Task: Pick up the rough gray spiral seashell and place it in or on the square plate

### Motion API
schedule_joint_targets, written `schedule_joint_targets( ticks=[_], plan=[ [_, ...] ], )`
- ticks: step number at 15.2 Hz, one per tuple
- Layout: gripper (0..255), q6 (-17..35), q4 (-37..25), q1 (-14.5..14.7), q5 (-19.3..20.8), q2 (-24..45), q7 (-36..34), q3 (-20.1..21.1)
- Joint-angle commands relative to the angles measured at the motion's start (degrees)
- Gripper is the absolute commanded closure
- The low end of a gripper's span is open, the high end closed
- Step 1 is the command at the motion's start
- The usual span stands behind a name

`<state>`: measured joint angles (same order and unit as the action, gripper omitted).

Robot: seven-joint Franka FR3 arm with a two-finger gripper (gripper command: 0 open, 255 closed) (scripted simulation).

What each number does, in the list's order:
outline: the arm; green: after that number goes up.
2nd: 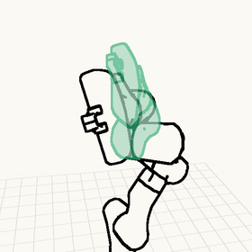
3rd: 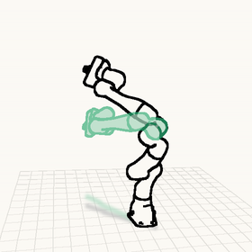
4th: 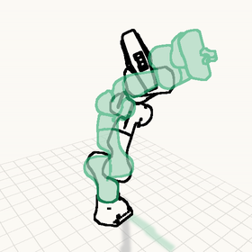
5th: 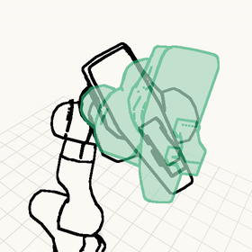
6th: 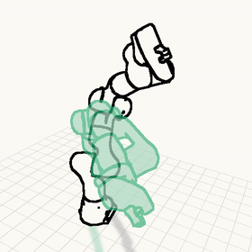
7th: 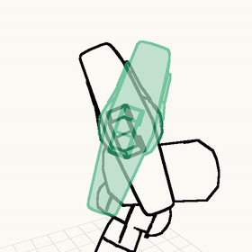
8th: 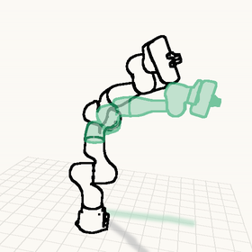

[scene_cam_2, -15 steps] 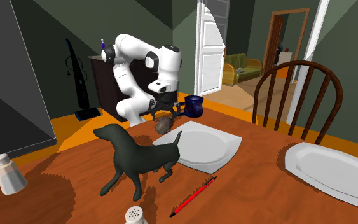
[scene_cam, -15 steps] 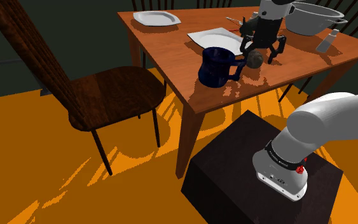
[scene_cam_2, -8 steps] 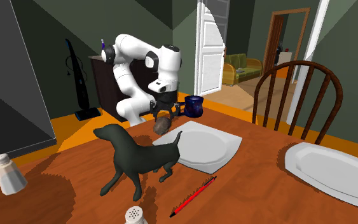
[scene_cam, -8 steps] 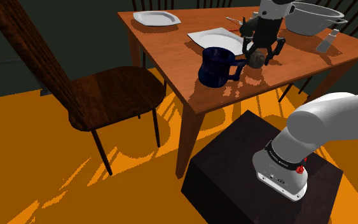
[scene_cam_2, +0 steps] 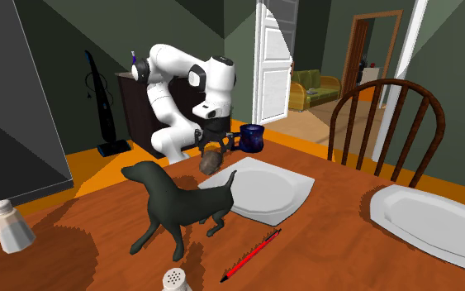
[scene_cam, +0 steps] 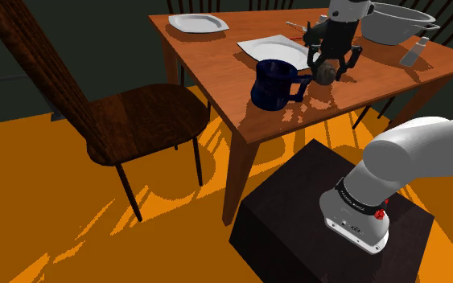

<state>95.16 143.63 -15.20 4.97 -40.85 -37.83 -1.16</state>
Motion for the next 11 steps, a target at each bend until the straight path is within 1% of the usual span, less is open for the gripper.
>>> schedule_joint_targets(
  ticks=[1,11],
  plan=[
    [255,-1.3,-1.3,0.0,0.0,0.0,0.1,0.0],
    [255,-8.8,-9.5,0.0,-0.2,0.8,0.6,0.2]
  ],
)
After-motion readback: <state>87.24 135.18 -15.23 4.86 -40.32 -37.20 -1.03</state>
